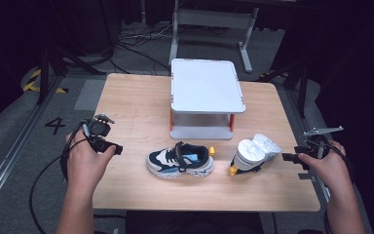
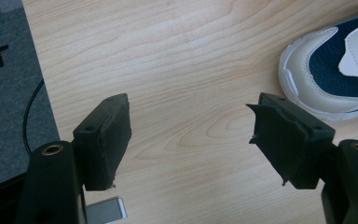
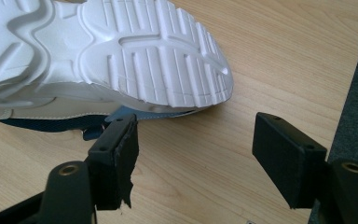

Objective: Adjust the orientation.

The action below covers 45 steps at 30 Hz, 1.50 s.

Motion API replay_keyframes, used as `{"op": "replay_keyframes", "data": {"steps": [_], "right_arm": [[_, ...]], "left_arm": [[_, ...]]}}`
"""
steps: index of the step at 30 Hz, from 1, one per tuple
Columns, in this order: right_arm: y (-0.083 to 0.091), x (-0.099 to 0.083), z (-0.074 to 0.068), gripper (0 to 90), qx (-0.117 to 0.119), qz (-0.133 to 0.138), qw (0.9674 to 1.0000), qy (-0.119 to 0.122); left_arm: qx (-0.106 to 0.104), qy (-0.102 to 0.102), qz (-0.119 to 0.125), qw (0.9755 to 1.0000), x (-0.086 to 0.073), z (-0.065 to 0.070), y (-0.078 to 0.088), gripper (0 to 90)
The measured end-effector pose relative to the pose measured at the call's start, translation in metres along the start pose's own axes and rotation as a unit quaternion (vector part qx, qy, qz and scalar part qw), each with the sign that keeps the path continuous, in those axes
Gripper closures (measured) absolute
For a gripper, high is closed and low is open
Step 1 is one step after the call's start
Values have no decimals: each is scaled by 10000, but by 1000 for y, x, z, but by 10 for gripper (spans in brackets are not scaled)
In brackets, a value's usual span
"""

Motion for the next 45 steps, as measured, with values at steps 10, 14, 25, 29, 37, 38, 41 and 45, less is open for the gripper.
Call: {"op": "replay_keyframes", "data": {"steps": [10,14,25,29,37,38,41,45], "right_arm": [[1,-7,1,324,-162,-193,9996,115],[0,-8,1,350,-90,-213,9996,159],[-5,-9,-4,378,148,-34,9995,-281],[-4,-11,-6,358,62,-77,9993,-348],[-7,-14,-12,373,29,-127,9994,-305],[-7,-14,-12,373,29,-127,9994,-305],[-9,-17,-15,378,11,-177,9994,-302],[-8,-22,-18,379,-6,-214,9993,-318]], "left_arm": [[-3,-38,118,9999,0,-3,5,339],[-40,-130,118,9998,1,-2,4,337],[-207,-96,148,9996,4,5,4,354],[-271,-173,155,9994,7,14,5,353],[-648,-745,205,9949,19,52,6,352],[-648,-745,205,9949,19,52,6,352],[-791,-693,267,9941,22,64,5,353],[-1081,-757,219,9910,28,84,0,353]]}}
Point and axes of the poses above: each handheld gripper's, and its own axes: y roughly backward along the jaws, x roughly out of its top, z roughly to its right, the point moved 3 cm from there along -y, roughly forward along the jaws, and after that the axes turned 7 degrees about y, right-handed, at the moved point
